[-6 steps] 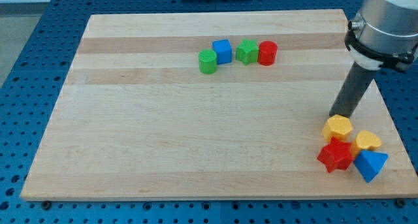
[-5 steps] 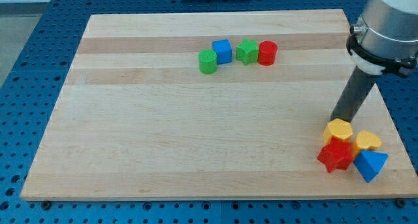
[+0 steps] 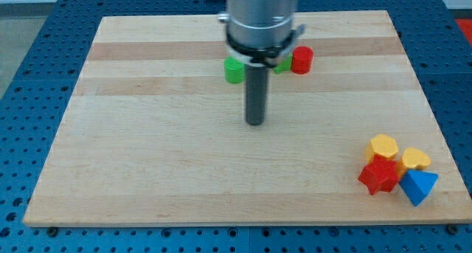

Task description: Move the green circle towards the bottom center of the board

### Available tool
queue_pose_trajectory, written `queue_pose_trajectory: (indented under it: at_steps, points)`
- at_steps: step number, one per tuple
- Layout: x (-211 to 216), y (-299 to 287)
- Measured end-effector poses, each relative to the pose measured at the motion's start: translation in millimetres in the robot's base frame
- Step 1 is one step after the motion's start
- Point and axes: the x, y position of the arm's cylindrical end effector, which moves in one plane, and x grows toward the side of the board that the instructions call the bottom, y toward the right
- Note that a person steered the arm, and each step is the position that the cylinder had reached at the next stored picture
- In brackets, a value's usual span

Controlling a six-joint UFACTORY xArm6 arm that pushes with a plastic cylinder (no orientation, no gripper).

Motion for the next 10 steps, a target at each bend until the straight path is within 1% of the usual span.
queue_pose_trajectory:
  at_steps: [1, 2, 3, 4, 5, 7, 10]
  points:
    - [-15, -41]
    - [-53, -52]
    - [-101, -52]
    - [-127, -48]
    - [-129, -29]
    - [-84, 18]
    - [5, 47]
